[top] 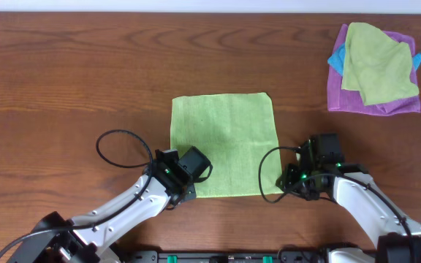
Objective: Fold the cloth
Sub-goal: 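Hold the near corners with both grippers, keeping the towel flat, then lift the near corners with both grippers and fold toward the far edge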
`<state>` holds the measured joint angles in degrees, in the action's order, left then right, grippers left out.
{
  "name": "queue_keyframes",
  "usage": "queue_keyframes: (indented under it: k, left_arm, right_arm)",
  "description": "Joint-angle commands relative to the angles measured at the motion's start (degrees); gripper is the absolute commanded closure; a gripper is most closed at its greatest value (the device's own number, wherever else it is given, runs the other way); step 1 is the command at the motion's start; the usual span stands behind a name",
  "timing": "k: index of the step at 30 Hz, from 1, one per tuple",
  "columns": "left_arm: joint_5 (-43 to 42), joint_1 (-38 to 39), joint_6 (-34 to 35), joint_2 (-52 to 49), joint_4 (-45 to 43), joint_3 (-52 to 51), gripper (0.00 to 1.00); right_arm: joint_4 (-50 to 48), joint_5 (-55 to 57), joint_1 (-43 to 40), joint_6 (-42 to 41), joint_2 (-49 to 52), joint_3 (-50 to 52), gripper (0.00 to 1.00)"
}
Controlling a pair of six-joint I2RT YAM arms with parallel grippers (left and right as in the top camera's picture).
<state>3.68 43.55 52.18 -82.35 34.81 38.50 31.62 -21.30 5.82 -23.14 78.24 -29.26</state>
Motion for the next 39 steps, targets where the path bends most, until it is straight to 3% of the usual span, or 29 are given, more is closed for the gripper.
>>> queue_keyframes:
  k: [1,10,19,37,39]
  left_arm:
    - [1.42,-0.07,-1.42,-0.31,0.72,0.85,0.94]
    - [1.46,-0.07,-1.40,-0.31,0.74,0.83,0.94]
    - [1.62,-0.07,-1.40,-0.31,0.72,0.83,0.94]
    - [1.90,-0.07,-1.42,-0.31,0.74,0.83,0.94]
    - [1.90,-0.07,-1.40,-0.31,0.72,0.83,0.94]
  right_arm:
    - [0.94,4.81,0.66,0.00,1.90,2.32,0.67]
    - [1.97,5.38,0.63,-1.79,1.90,2.32,0.73]
    - [10.91,7.02,0.63,-5.60,1.90,-0.22,0.67]
    - [4.59,11.04,4.57,-5.81,1.92,-0.17,0.71]
    - [4.57,11.30,5.29,-5.81,1.92,-0.17,0.77]
